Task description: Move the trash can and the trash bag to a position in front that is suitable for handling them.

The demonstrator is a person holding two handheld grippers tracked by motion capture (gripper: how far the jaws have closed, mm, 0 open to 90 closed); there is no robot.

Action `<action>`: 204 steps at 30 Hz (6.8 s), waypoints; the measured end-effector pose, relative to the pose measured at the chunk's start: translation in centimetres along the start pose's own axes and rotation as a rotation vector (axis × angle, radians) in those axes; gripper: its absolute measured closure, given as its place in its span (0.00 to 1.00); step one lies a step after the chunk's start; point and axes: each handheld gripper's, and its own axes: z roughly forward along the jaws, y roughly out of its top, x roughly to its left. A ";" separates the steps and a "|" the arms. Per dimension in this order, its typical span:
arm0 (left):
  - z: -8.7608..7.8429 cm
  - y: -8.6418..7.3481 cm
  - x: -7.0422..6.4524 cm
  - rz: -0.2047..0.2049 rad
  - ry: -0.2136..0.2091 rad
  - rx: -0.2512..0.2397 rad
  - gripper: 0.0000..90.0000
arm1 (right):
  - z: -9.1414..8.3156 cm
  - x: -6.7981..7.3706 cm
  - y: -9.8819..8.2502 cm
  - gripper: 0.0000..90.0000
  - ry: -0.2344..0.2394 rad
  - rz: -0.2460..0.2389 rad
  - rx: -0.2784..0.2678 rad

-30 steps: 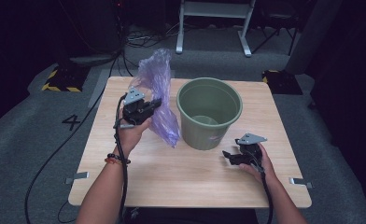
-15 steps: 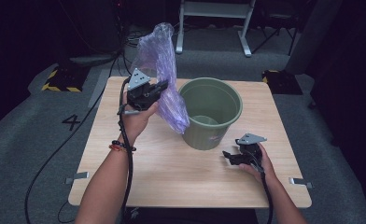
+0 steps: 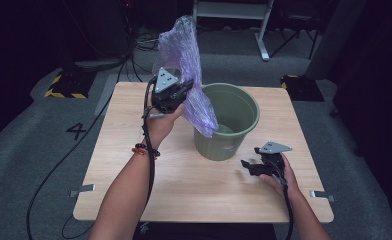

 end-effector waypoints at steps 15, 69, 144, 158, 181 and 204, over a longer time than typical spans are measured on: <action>3.7 1.5 -2.1 0.065 0.035 0.047 0.99 | -4.9 -1.2 3.3 0.25 0.003 0.044 -0.189; 5.7 1.1 -5.3 0.158 -0.010 0.044 0.89 | -2.2 3.3 19.6 0.95 -0.048 -0.202 -0.117; 3.3 -3.8 -9.0 0.338 -0.084 0.017 0.97 | -5.1 2.5 22.6 0.34 0.088 -0.047 -0.253; 2.9 -3.9 -8.9 0.311 -0.094 -0.003 0.85 | -5.1 3.9 22.2 1.00 0.056 -0.132 -0.293; 1.3 -1.2 -5.3 0.089 -0.189 0.050 0.17 | -6.8 3.8 19.0 1.00 0.087 -0.303 -0.291; 3.5 0.5 -4.8 0.036 -0.225 0.172 0.61 | -6.0 5.8 17.1 0.99 0.126 -0.440 -0.244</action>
